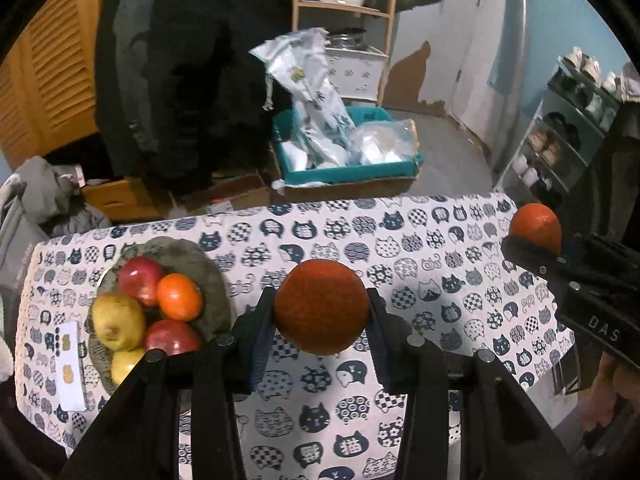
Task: Organize fruits
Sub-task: 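Carry both tangerines toward the green bowl with both grippers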
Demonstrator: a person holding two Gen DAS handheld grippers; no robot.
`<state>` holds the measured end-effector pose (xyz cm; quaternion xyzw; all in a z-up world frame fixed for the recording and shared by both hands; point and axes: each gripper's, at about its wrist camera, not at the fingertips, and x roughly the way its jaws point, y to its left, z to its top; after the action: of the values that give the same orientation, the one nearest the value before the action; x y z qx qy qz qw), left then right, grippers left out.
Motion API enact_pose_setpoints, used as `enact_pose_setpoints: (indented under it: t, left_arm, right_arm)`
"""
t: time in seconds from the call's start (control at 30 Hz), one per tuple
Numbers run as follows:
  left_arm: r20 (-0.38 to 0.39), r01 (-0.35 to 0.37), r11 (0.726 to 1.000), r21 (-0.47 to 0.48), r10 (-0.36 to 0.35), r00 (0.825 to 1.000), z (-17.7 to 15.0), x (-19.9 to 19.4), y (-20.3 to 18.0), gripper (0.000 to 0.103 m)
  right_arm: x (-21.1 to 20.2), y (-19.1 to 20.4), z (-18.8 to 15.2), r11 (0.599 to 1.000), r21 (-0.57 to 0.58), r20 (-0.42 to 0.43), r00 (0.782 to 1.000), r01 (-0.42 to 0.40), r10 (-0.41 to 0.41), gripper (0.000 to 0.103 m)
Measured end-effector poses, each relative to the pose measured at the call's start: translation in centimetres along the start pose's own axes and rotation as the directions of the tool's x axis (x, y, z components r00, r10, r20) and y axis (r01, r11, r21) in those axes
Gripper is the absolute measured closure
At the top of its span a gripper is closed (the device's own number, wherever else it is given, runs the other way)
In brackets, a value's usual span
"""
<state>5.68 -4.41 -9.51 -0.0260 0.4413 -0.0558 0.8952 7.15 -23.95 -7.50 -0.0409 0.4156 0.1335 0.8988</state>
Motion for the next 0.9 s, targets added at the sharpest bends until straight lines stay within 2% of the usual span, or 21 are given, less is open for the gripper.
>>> enact_pose_setpoints:
  t: [0.4,0.9]
  left_arm:
    - [0.04,-0.042,0.995,-0.089,0.046,0.998,-0.6,-2.5,5.3,0.06]
    - [-0.009,-0.126,0.974,-0.189,0.127,0.992,-3.0,-1.7,11.9,0.06]
  right_arm:
    - [0.6,5.5,1.9,0.994,-0.082,0.008,0.997,-0.072,0.073,0.058]
    - [5.1,12.7,3.0,0.976,-0.145,-0.076,0.985,-0.162,0.152,0.058]
